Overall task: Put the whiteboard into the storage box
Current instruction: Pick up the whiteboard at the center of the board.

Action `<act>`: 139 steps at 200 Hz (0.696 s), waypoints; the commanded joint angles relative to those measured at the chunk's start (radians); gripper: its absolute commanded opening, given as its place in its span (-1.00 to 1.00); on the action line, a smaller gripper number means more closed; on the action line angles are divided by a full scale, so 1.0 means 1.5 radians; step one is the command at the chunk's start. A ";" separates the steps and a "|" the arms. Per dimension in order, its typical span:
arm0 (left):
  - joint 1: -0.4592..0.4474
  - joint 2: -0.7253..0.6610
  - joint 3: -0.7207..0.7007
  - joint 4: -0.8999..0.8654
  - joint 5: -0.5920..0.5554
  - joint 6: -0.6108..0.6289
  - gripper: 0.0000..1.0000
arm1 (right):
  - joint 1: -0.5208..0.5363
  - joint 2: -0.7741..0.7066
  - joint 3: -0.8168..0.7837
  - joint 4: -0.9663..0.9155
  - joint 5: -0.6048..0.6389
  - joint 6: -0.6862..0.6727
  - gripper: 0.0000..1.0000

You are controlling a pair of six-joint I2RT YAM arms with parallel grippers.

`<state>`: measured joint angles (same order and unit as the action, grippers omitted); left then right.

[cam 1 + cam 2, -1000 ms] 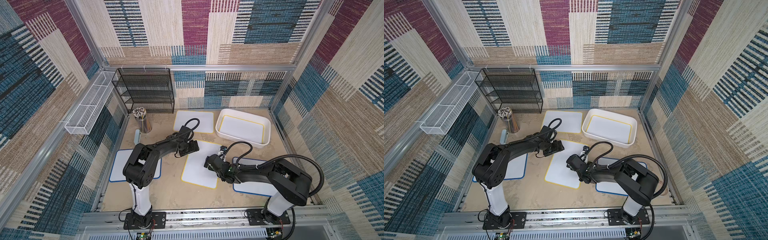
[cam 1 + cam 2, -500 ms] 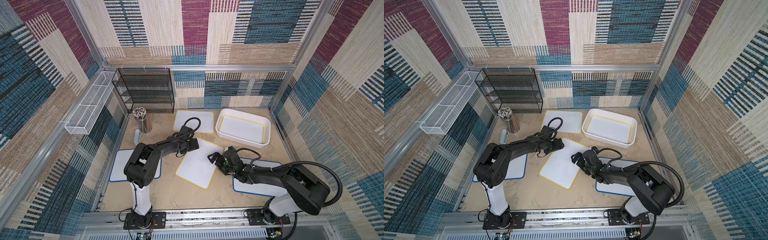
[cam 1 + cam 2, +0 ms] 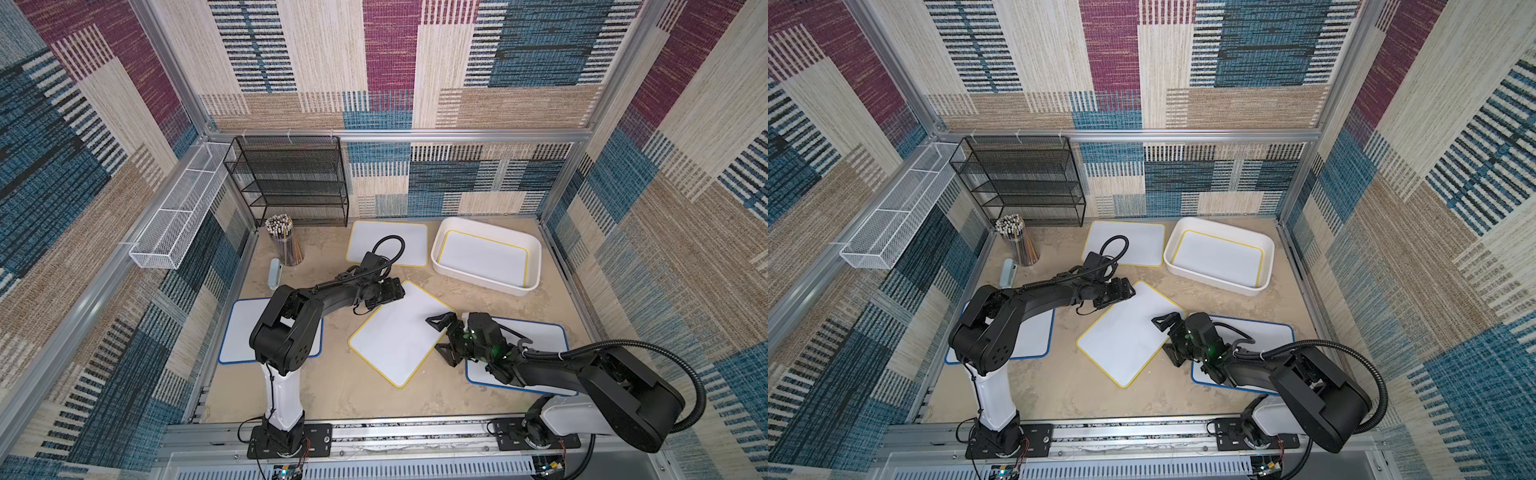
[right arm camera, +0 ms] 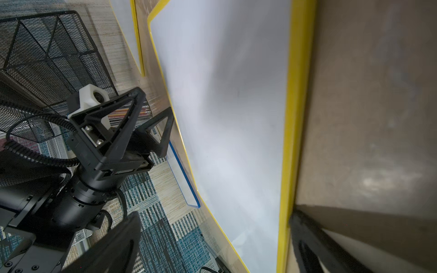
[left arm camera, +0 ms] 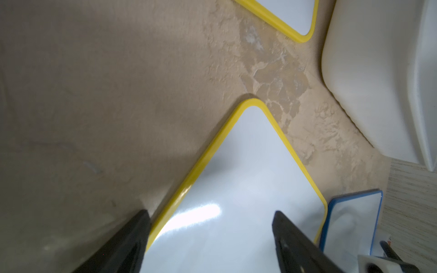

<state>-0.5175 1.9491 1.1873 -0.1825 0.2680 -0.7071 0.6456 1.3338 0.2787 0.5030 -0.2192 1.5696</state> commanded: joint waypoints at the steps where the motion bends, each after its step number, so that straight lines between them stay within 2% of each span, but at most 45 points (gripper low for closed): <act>1: -0.006 0.029 -0.024 -0.220 0.045 -0.049 0.69 | -0.001 -0.009 -0.004 0.038 0.038 -0.016 1.00; 59: -0.005 0.025 -0.025 -0.221 0.042 -0.050 0.69 | -0.002 0.047 0.044 0.087 0.053 -0.123 1.00; 100: -0.004 0.025 -0.024 -0.222 0.041 -0.051 0.69 | -0.002 0.078 0.096 0.062 0.064 -0.211 0.99; 139: -0.003 0.027 -0.022 -0.224 0.041 -0.049 0.69 | -0.002 0.106 0.117 0.046 0.078 -0.217 1.00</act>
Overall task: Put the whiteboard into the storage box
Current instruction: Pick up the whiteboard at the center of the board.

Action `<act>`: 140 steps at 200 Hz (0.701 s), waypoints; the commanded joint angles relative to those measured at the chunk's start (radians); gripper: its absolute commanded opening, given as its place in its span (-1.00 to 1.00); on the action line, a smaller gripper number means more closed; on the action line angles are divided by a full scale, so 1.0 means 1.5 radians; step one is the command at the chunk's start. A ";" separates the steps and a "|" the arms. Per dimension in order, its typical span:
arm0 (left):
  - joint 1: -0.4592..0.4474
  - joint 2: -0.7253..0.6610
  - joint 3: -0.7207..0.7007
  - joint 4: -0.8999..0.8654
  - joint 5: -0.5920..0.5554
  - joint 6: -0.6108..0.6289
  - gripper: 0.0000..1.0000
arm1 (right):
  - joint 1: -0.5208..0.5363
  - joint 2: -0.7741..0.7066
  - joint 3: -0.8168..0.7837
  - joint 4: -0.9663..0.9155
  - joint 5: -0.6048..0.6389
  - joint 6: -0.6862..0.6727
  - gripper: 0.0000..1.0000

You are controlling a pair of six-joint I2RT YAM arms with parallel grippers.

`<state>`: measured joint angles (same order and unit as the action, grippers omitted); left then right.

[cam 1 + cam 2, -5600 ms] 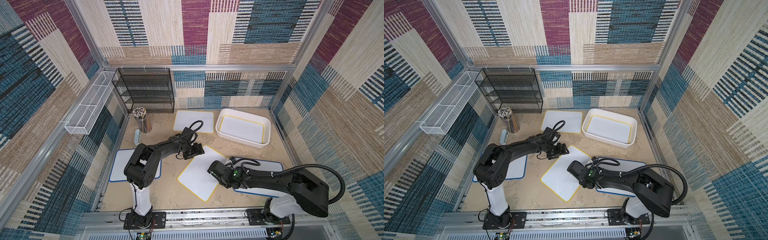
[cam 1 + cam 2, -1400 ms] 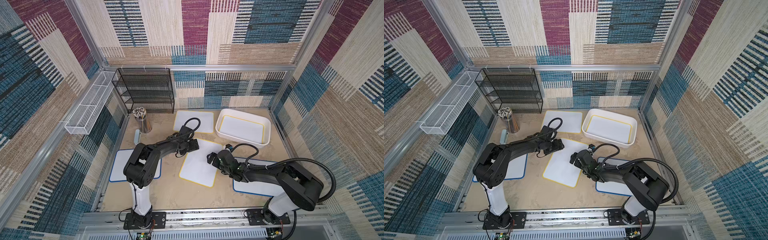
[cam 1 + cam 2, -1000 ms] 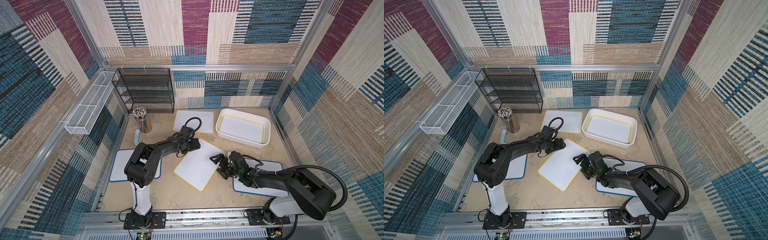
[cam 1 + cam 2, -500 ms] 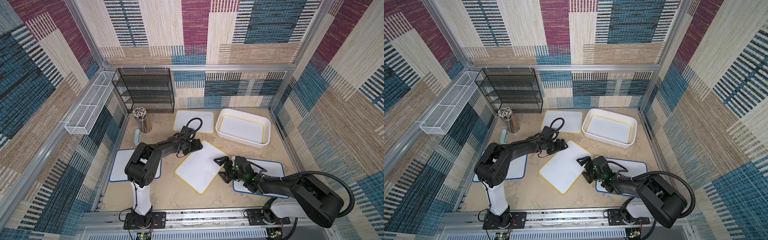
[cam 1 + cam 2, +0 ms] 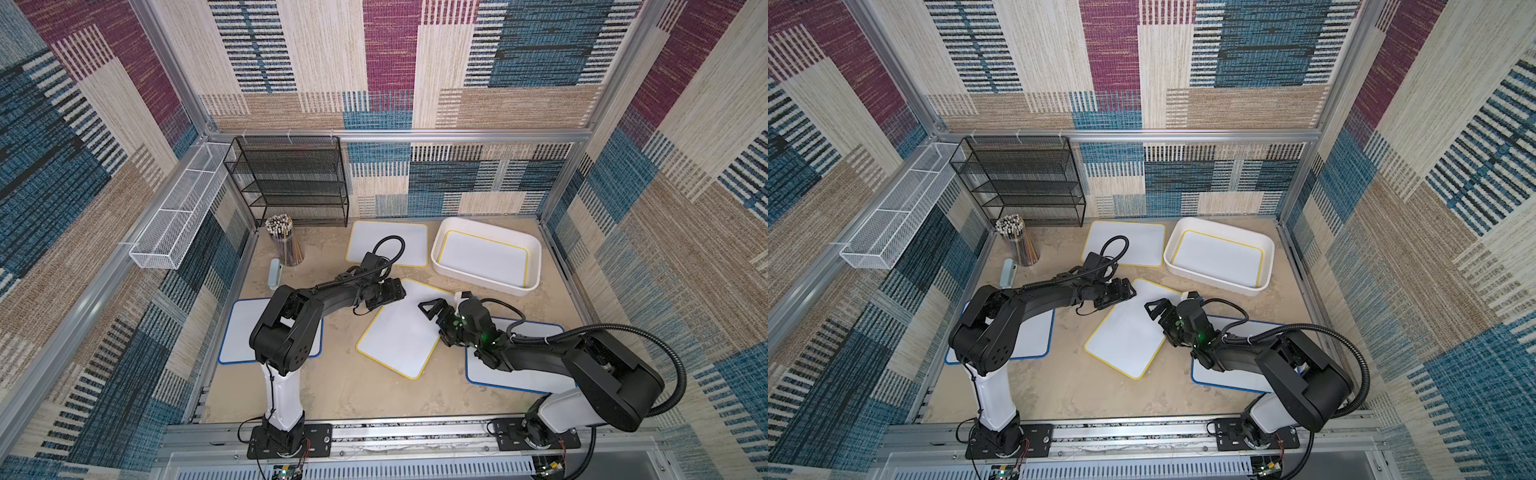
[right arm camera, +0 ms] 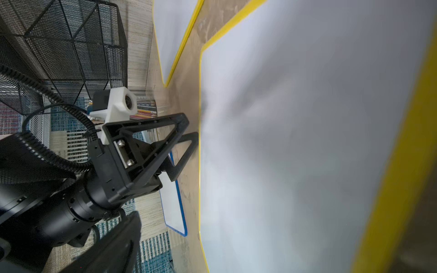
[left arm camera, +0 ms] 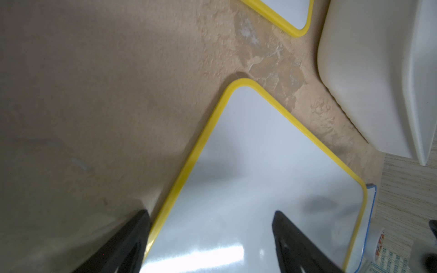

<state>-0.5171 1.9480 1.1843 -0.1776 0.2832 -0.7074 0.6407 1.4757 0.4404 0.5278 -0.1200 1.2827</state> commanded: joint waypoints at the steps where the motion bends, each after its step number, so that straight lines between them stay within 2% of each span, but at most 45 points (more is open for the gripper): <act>1: -0.003 0.028 -0.020 -0.227 0.032 -0.050 0.69 | 0.001 0.012 0.009 0.030 0.012 -0.026 1.00; 42: 0.000 0.030 -0.019 -0.227 0.031 -0.049 0.69 | 0.001 -0.005 -0.005 0.051 0.010 -0.008 1.00; 65: 0.000 0.031 -0.019 -0.227 0.031 -0.049 0.69 | 0.002 -0.023 -0.023 0.074 0.008 0.000 0.92; 140: 0.006 0.022 -0.020 -0.227 0.032 -0.051 0.69 | 0.002 -0.039 -0.054 0.103 -0.003 0.005 0.09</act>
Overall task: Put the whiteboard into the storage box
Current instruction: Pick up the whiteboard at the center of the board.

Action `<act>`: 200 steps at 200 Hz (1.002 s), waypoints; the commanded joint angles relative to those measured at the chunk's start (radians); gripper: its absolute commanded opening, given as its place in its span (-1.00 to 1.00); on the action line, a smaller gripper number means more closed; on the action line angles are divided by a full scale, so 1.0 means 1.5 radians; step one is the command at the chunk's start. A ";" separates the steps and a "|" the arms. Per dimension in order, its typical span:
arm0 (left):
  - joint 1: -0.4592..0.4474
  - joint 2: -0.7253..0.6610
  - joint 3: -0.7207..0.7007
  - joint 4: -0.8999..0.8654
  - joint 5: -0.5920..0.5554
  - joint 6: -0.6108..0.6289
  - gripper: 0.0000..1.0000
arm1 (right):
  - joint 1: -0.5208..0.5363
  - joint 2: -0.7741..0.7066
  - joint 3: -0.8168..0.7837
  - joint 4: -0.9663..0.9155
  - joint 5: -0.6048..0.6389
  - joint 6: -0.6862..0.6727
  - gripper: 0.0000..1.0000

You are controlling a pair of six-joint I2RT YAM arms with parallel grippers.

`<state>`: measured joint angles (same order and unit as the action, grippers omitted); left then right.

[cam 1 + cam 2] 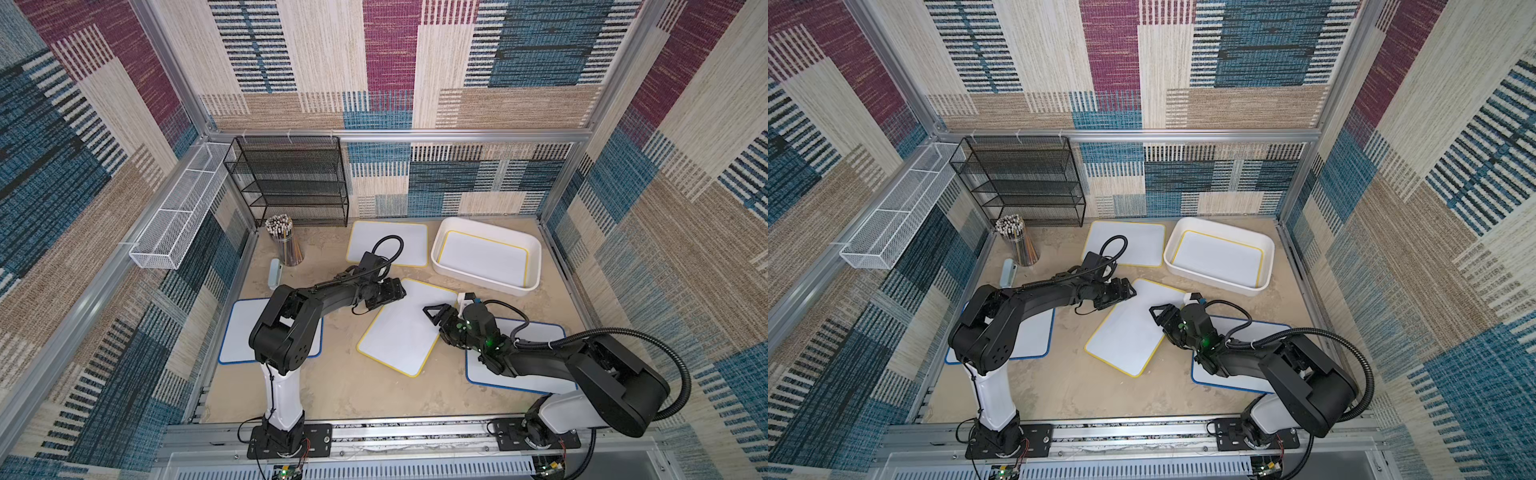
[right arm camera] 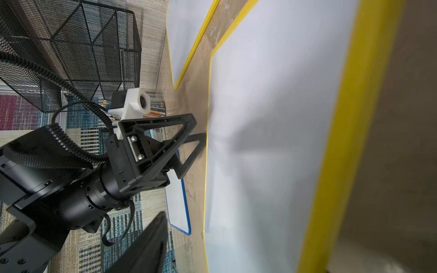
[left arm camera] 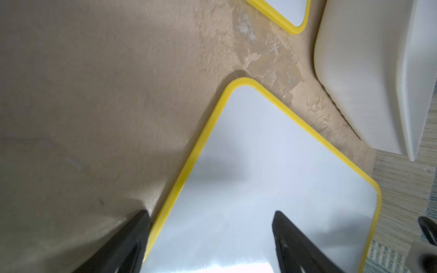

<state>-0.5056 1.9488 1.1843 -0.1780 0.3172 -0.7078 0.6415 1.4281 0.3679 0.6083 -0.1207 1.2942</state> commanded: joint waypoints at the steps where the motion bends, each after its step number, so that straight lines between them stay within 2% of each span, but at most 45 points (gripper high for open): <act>1: -0.001 0.021 -0.020 -0.227 0.009 -0.051 0.69 | 0.001 -0.007 -0.006 0.050 -0.003 -0.003 0.08; 47: 0.007 0.006 -0.018 -0.221 0.013 -0.049 0.69 | 0.002 -0.020 -0.018 0.045 0.005 -0.009 -0.14; 69: 0.010 -0.001 -0.019 -0.221 0.011 -0.048 0.69 | 0.002 -0.024 -0.019 0.047 0.007 -0.009 -0.33; 154: 0.012 -0.018 -0.023 -0.206 0.025 -0.049 0.69 | 0.002 -0.044 -0.013 0.031 0.020 -0.020 -0.66; 200: 0.014 -0.052 -0.027 -0.194 0.027 -0.049 0.69 | 0.002 -0.059 0.000 -0.002 0.034 -0.027 -0.73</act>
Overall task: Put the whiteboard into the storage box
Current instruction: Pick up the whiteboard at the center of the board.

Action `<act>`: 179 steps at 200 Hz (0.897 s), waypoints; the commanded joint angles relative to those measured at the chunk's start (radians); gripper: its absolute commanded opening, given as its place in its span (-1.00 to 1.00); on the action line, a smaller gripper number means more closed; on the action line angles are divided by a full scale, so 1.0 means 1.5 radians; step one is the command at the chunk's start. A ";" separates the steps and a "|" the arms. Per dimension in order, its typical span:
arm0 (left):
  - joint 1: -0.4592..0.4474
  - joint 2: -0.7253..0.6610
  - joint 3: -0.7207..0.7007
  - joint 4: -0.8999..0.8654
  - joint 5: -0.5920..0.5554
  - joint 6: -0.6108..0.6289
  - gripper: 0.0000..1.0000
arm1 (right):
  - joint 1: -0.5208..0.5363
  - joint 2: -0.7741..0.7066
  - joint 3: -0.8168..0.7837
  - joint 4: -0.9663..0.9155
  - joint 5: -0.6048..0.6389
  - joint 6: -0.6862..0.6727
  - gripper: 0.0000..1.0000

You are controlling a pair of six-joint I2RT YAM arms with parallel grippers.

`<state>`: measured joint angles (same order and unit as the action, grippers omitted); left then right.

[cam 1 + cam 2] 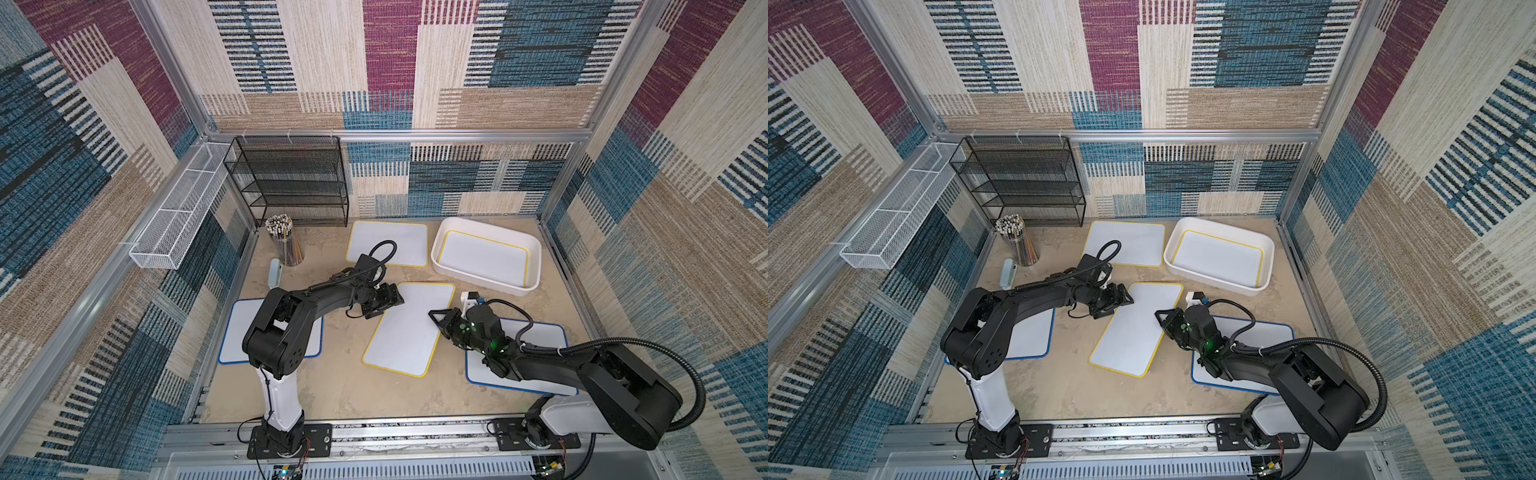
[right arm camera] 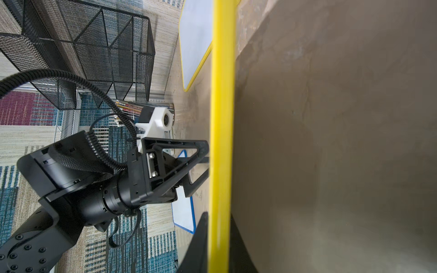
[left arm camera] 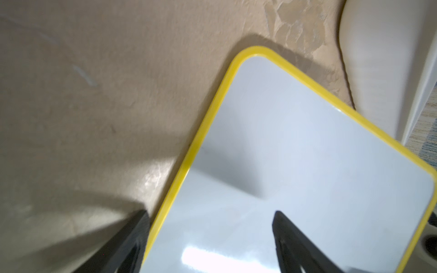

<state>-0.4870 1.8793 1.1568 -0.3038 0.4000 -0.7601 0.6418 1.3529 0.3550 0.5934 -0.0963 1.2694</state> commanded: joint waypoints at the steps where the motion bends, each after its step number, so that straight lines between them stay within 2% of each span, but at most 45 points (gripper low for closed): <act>1: 0.001 -0.007 -0.010 -0.109 -0.028 -0.014 0.69 | 0.001 -0.009 0.009 0.006 0.018 -0.010 -0.74; 18: 0.006 -0.031 -0.020 -0.088 -0.018 -0.020 0.69 | 0.002 -0.016 0.012 -0.003 0.021 -0.010 -0.81; 91: 0.063 -0.135 -0.081 0.034 0.044 -0.063 0.69 | 0.002 -0.100 0.070 -0.117 0.076 -0.032 -0.89; 148: 0.125 -0.220 -0.111 0.104 0.065 -0.075 0.69 | -0.002 -0.186 0.152 -0.232 0.222 -0.056 -0.90; 179: 0.131 -0.269 -0.104 0.093 0.032 -0.038 0.69 | -0.026 -0.198 0.212 -0.275 0.293 -0.011 -0.95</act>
<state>-0.2943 1.5192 0.9947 -0.1871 0.4740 -0.8627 0.6220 1.0664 0.6182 0.1860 0.2077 1.2022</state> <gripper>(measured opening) 0.846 0.100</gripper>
